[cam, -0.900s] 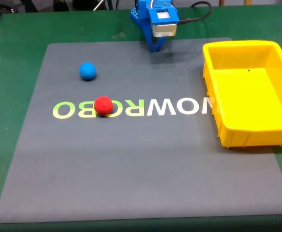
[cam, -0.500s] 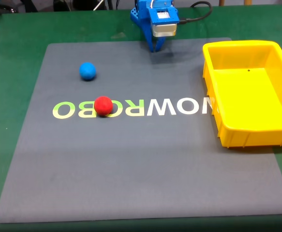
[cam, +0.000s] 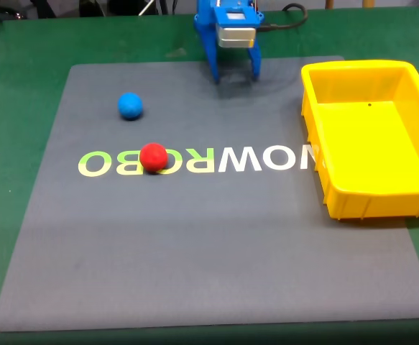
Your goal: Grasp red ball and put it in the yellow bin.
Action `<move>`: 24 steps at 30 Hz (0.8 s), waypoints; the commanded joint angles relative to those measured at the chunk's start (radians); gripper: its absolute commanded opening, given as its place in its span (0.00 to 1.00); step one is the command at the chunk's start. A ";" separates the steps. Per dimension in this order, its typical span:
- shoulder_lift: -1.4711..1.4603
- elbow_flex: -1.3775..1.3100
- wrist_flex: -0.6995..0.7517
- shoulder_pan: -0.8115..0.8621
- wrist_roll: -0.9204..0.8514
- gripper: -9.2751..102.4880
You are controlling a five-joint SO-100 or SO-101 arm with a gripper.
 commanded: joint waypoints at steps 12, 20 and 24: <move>-1.236 -1.085 -0.330 0.215 0.034 0.40; -1.646 -1.445 -0.370 0.233 0.035 0.40; -1.746 -1.483 -0.385 0.235 0.018 0.40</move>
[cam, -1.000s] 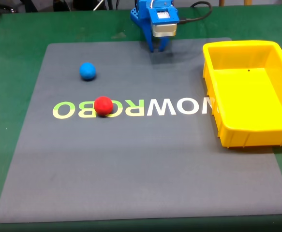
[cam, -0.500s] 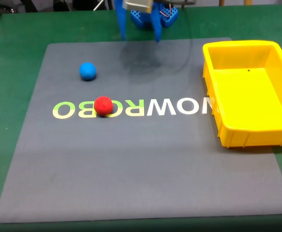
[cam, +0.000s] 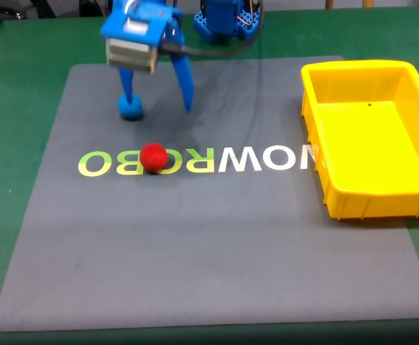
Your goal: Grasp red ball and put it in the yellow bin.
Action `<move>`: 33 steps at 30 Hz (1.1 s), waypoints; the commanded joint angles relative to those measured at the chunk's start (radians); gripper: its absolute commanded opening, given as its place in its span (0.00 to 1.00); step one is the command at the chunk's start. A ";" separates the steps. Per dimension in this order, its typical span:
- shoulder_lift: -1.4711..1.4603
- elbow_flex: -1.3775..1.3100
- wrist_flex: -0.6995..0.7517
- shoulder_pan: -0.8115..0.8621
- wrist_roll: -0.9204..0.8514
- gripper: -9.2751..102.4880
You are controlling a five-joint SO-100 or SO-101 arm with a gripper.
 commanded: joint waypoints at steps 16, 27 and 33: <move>-0.295 -0.213 -0.103 0.034 -0.034 0.39; -0.405 -0.290 -0.103 0.025 -0.026 0.38; -0.431 -0.304 -0.103 0.020 -0.021 0.37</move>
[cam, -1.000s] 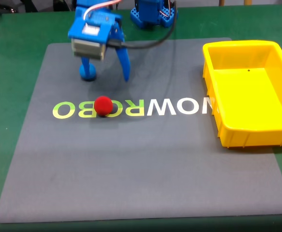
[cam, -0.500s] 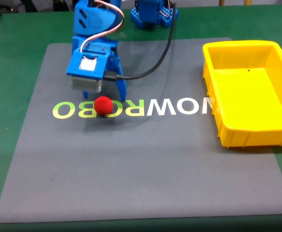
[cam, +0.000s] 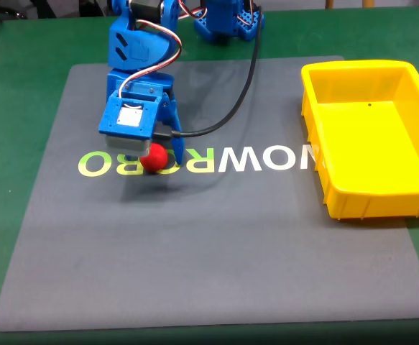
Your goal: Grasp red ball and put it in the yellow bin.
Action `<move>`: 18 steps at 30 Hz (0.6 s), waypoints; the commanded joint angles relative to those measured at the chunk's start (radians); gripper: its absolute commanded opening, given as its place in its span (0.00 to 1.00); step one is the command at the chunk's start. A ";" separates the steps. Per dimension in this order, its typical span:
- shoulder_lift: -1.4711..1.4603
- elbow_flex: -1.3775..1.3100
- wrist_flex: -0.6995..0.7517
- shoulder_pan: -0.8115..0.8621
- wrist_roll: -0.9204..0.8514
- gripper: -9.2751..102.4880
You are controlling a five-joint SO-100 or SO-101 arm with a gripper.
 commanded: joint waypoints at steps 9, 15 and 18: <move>-0.023 -0.100 -0.023 0.005 0.020 0.21; -0.023 -0.107 -0.020 0.000 0.046 0.08; -0.018 -0.107 -0.020 -0.005 0.049 0.08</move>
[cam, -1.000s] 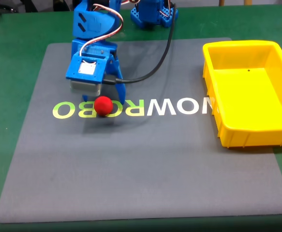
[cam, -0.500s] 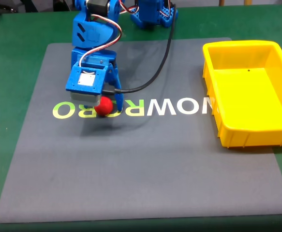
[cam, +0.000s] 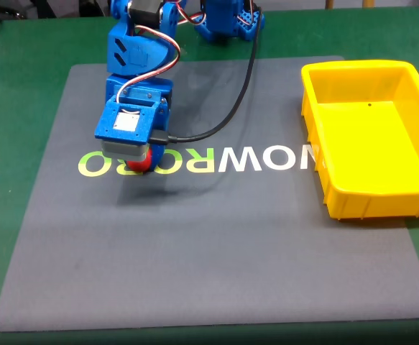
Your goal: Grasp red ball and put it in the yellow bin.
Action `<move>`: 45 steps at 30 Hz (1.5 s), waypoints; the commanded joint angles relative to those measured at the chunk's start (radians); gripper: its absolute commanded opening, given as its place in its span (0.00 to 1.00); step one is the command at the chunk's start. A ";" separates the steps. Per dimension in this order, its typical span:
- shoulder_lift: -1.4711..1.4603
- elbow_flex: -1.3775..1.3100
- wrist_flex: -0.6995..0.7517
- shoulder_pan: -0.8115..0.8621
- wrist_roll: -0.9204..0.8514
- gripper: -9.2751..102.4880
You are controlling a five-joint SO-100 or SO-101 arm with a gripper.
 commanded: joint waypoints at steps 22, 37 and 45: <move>0.514 0.028 -0.029 -0.385 0.149 0.08; 0.808 0.327 -0.014 -0.824 0.225 0.08; 0.793 0.347 -0.021 -0.882 0.239 0.08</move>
